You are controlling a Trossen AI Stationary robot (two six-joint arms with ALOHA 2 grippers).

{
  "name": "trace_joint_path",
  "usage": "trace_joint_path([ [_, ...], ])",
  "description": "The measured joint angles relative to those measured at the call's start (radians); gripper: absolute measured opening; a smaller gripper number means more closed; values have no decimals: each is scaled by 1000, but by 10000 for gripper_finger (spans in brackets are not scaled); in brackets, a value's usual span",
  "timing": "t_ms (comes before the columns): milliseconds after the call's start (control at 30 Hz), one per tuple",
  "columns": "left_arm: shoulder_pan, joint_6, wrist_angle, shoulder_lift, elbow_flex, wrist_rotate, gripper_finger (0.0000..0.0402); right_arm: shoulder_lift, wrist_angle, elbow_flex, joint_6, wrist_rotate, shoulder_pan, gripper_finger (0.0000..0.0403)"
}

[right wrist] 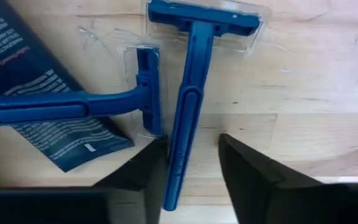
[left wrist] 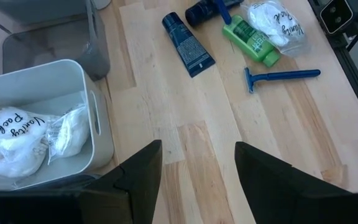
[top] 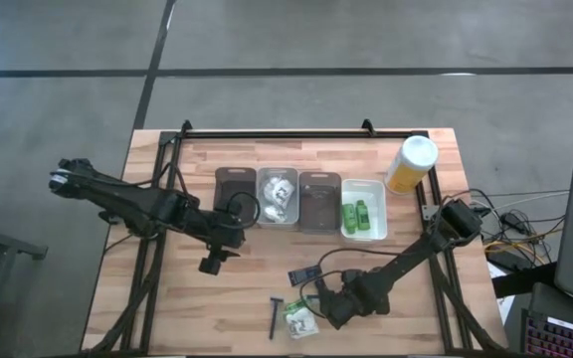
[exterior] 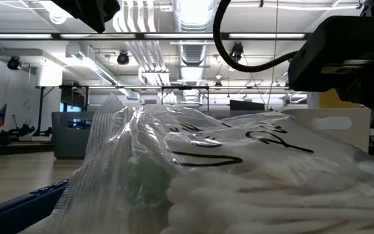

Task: Pick & Place Travel size toiletries
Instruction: Put the blue razor into the right black bin

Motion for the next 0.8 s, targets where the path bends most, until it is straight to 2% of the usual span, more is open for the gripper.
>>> trace_joint_path([
  [333,0,0,0,0,0,0,206,-37,23,-2,-45,6,-1,24],
  [633,0,-5,-30,-1,0,-6,206,-152,-87,-1,-54,49,21,24],
  [800,0,-103,-125,-13,0,-88,206,-247,-150,-1,-103,164,4,24],
])
